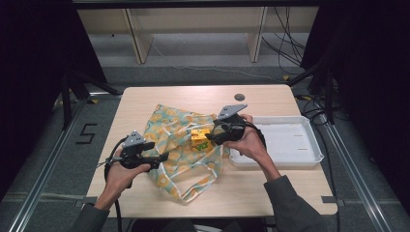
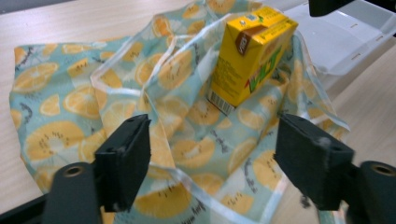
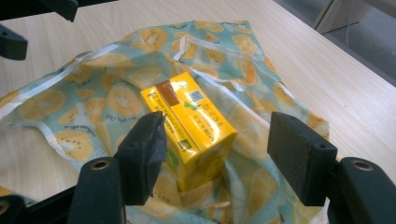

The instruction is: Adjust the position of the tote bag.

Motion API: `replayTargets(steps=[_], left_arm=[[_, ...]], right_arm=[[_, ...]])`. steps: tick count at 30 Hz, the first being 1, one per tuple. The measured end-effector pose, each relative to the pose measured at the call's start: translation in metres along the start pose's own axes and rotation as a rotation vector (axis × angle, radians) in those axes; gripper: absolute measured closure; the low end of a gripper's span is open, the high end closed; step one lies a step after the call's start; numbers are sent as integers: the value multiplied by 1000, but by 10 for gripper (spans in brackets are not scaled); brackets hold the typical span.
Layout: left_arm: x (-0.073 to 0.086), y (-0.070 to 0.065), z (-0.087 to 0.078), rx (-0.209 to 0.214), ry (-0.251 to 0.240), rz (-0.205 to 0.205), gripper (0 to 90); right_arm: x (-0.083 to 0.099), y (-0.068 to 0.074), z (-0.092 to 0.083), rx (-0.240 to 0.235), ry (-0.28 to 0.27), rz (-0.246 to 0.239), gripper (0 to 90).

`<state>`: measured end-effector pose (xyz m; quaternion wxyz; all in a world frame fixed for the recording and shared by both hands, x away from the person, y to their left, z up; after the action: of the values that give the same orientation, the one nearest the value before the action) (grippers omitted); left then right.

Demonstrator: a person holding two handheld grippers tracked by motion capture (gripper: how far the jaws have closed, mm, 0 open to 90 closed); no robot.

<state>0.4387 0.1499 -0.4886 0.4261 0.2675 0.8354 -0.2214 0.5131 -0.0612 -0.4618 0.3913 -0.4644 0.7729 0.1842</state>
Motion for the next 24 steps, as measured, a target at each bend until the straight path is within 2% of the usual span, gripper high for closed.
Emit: replayTargets(steps=[1,4,5,6,8,9,10,14,15,18,19,21,23,24], left_arm=[[6,-5,-2,24,-2,-20,261],[12,-8,-3,22,-4,-13,261],[14,-10,-4,33,4,-17,254],[16,-11,-6,31,-1,-6,254],[21,-14,-11,35,-2,-9,251],[25,-17,-16,50,-5,13,249],[25,-17,-16,50,-5,13,249],[34,-19,-24,31,-2,18,249],[36,-18,-26,17,-2,20,248],[43,-16,-31,-2,-6,8,240],[46,-16,-32,0,-6,12,240],[53,-15,-35,-32,4,19,235],[58,-15,-37,-35,5,14,229],[58,-15,-37,-35,5,14,226]], right_arm=[[-1,1,1,-11,-4,-1,375],[-2,2,3,-23,-12,-16,373],[-1,4,5,-31,-8,-12,364],[-1,4,5,-31,-8,-12,364],[-2,5,8,-45,-8,-31,352],[-2,6,9,-47,-9,-32,347],[-2,6,9,-47,-9,-32,347],[-2,9,12,-57,-13,-24,332],[-2,9,14,-69,-3,-44,323],[-2,11,16,-73,-2,-28,307],[-2,11,18,-72,-4,-39,302],[-2,12,24,-79,-5,-48,294],[-1,13,28,-79,3,-43,282],[0,12,31,-78,9,-57,277]])
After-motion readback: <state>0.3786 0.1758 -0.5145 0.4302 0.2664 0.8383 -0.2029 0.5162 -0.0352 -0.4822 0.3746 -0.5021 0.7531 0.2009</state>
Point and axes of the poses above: each handheld gripper's, and its own axes: z roughly forward along the jaws, x roughly out of its underside, y roughly to its left, the point moved 9 cm from there along z, roughly forward along the jaws, and after that the axes turned 1 degree about y, right-handed, at the moved point
